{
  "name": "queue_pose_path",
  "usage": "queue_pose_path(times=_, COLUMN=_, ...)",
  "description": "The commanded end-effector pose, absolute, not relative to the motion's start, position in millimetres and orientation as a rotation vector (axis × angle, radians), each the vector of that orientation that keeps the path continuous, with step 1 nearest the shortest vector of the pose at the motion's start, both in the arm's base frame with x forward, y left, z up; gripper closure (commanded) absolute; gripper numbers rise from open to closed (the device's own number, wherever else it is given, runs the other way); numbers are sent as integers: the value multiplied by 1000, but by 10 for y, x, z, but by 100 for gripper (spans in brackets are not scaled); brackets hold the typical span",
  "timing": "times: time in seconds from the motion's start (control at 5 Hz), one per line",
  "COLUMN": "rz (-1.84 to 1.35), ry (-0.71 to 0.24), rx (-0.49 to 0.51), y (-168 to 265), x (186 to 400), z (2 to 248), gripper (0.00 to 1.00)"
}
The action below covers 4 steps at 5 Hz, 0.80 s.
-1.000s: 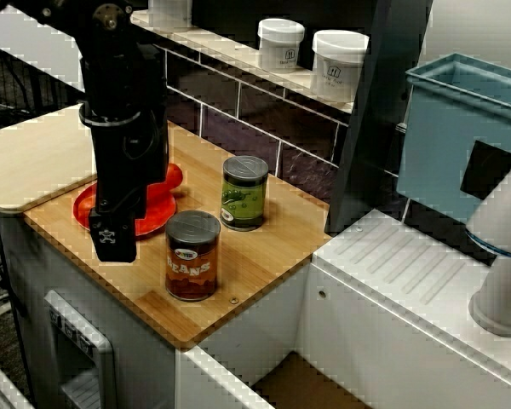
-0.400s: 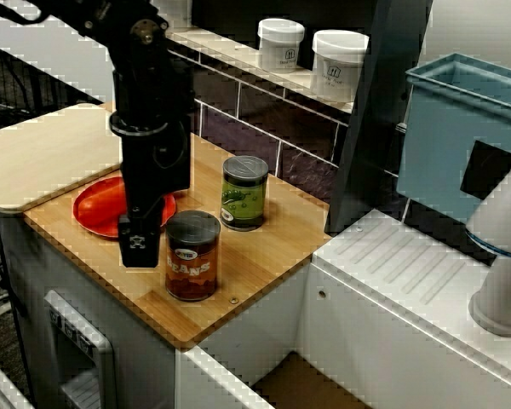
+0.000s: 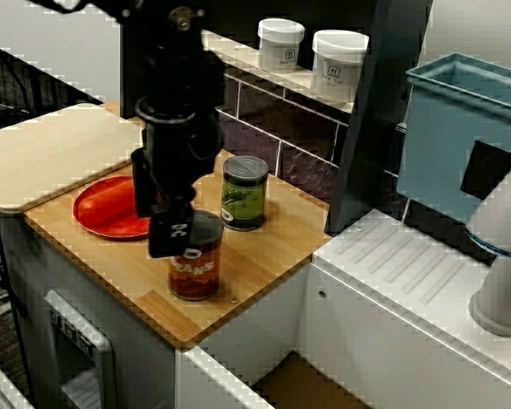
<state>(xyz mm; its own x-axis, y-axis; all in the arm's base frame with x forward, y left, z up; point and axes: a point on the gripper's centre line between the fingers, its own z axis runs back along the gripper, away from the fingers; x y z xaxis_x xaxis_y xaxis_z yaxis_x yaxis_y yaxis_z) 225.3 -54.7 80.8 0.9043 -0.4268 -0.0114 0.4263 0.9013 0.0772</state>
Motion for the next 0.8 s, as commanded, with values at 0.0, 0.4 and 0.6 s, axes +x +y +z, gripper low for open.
queue_pose_path(times=0.0, rz=-353, ry=1, rx=89, y=-546, x=2244, z=922, gripper=0)
queue_pose_path(times=0.4, rz=-338, ry=7, rx=85, y=-561, x=2126, z=860, gripper=0)
queue_pose_path(times=0.6, rz=-319, ry=16, rx=68, y=-637, x=2085, z=909, gripper=0)
